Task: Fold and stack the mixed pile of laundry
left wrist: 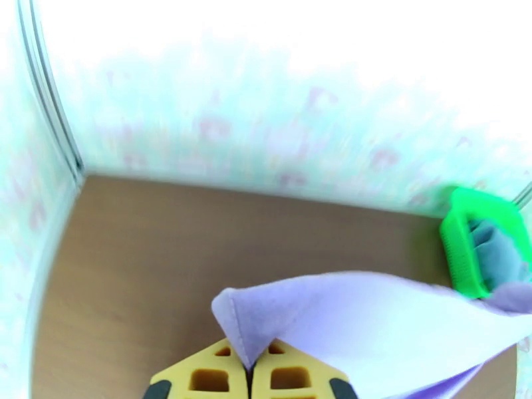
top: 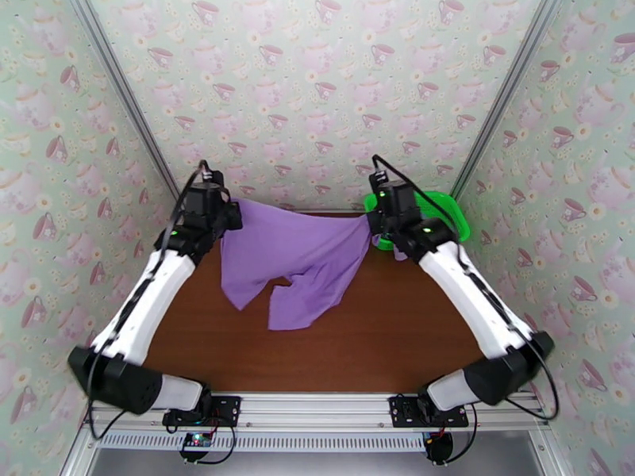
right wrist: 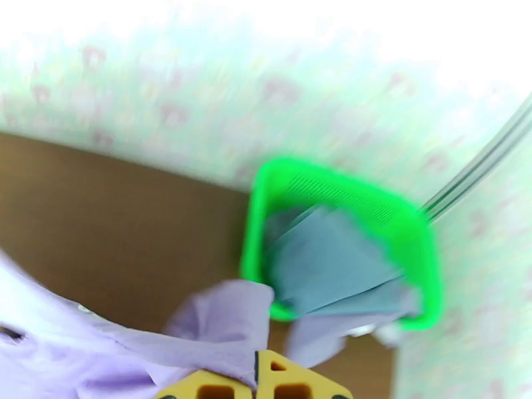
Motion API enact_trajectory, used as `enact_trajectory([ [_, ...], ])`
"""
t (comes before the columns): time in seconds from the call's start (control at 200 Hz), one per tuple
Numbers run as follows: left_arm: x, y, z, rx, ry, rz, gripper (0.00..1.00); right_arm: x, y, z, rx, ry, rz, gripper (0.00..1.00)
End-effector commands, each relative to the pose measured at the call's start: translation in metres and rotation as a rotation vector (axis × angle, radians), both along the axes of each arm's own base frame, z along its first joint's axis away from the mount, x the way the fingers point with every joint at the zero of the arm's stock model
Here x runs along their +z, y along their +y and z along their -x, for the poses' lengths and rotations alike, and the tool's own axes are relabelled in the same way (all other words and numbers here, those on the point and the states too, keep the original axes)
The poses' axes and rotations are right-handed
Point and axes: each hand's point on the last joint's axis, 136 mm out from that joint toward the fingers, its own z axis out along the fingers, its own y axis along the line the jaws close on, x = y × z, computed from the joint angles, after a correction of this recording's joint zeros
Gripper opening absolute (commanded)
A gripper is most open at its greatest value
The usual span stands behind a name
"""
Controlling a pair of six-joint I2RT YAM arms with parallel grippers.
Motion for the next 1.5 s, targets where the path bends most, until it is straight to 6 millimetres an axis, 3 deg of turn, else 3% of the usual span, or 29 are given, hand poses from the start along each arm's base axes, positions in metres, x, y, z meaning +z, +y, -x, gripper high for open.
enact_trajectory([
  [0.0,0.002,0.006,0.024,-0.011,0.042,-0.113,0.00,0.024,-0.020,0.014,-0.018,-0.028,0.160,0.00],
  [0.175,0.054,0.006,0.074,-0.029,-0.056,-0.136,0.00,0.090,-0.034,0.052,-0.038,-0.174,0.225,0.00],
  [0.421,0.116,0.012,0.158,-0.089,-0.185,-0.107,0.00,0.168,-0.054,0.137,-0.098,-0.385,0.330,0.00],
  [0.536,0.139,0.022,0.198,-0.119,-0.235,-0.059,0.00,0.191,-0.071,0.167,-0.148,-0.431,0.385,0.00],
  [0.691,0.159,0.039,0.246,-0.156,-0.286,0.007,0.00,0.213,-0.089,0.189,-0.217,-0.437,0.467,0.00],
  [0.846,0.166,0.052,0.269,-0.156,-0.296,0.021,0.00,0.231,-0.097,0.195,-0.241,-0.446,0.476,0.00],
  [0.977,0.156,0.050,0.261,-0.141,-0.250,-0.001,0.00,0.235,-0.083,0.189,-0.196,-0.481,0.468,0.00],
  [1.112,0.126,0.034,0.227,-0.138,-0.160,-0.052,0.00,0.213,-0.040,0.168,-0.092,-0.494,0.531,0.00],
  [1.262,0.074,0.009,0.175,-0.132,-0.036,-0.124,0.00,0.163,0.013,0.124,-0.010,-0.445,0.605,0.00],
  [1.402,0.028,0.002,0.122,-0.048,0.056,-0.234,0.00,0.097,0.042,0.060,0.023,-0.326,0.629,0.00],
  [1.493,0.009,0.001,0.085,0.009,0.077,-0.296,0.00,0.055,0.058,0.012,0.031,-0.274,0.627,0.00],
])
